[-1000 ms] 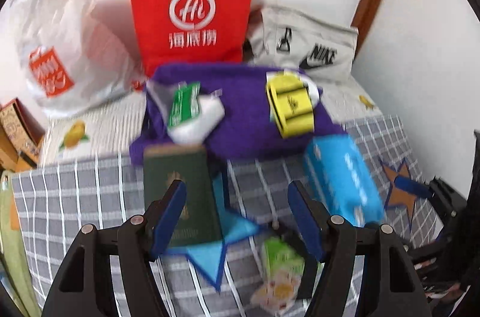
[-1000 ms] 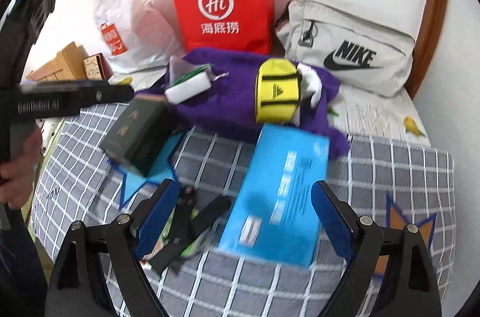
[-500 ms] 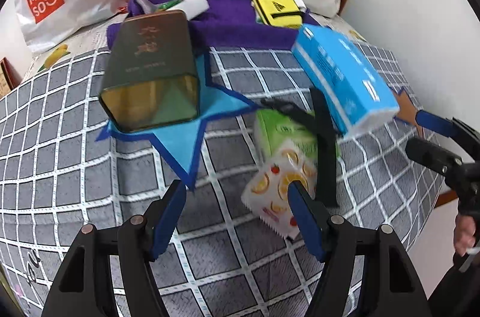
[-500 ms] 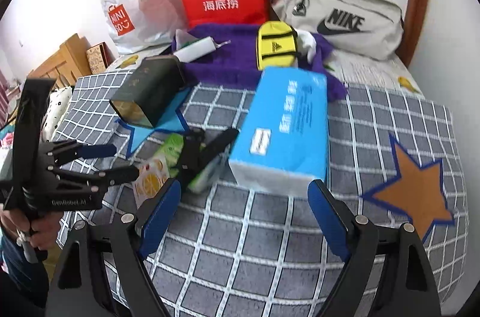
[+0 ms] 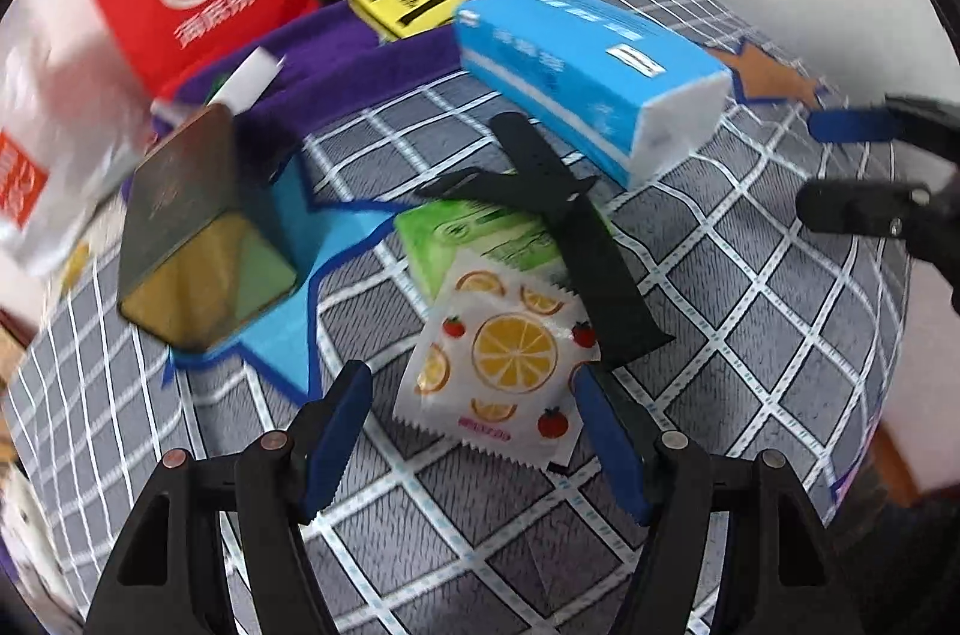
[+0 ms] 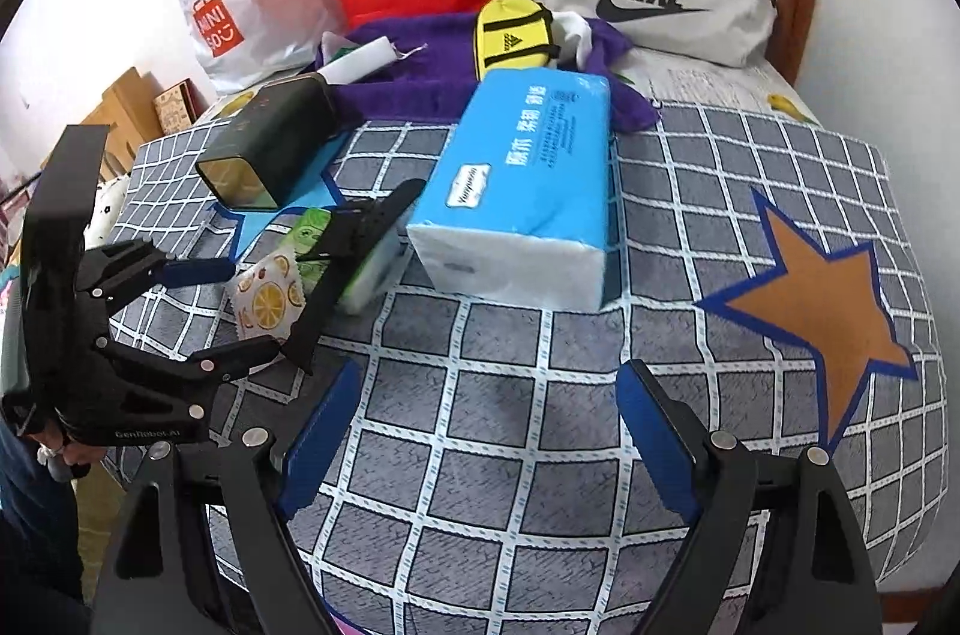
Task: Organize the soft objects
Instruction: 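Withdraw both open tools from the towel back over the checked cloth, then lower the left tool onto the orange-print tissue pack while the right tool reaches the black strap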
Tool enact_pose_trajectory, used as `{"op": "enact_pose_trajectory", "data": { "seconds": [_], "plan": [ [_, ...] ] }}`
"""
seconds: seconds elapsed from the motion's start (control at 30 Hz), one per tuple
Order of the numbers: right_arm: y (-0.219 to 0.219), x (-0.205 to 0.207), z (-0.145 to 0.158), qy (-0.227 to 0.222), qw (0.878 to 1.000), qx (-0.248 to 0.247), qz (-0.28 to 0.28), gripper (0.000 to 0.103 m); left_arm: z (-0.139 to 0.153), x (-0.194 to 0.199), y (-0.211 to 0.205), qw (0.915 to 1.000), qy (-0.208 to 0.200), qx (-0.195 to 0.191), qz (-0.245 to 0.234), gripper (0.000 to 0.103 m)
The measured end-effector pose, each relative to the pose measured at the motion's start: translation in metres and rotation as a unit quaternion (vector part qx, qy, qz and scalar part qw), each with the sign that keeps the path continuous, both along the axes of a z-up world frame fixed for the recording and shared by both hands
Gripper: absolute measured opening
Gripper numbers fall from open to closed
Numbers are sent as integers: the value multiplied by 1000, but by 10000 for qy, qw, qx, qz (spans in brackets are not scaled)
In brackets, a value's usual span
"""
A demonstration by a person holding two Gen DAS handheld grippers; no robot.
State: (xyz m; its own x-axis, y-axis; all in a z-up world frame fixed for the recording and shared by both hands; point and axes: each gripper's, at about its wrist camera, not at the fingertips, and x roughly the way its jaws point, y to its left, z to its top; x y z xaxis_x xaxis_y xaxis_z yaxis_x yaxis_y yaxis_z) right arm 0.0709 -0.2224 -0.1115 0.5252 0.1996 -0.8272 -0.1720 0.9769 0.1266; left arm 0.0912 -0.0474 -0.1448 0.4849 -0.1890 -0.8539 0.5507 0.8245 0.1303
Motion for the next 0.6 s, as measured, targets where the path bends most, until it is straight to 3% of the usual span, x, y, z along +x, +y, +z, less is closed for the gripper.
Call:
{"op": "enact_pose_trajectory", "data": {
  "seconds": [0.17,0.3,0.43,0.6],
  "plan": [
    [0,-1,-3,41,10000,-25,31,87,-5,-5,-7,9996,11,31,-284,70],
    [0,-1,-5,48,10000,-60,61,87,-8,-3,-5,9993,169,-127,-324,81],
    [0,4,-11,169,9999,27,13,87,-11,1,-5,9991,182,-237,-314,84],
    [6,4,-12,187,9998,-33,103,87,-8,-1,-5,9986,120,-370,-348,57]
  ]
}}
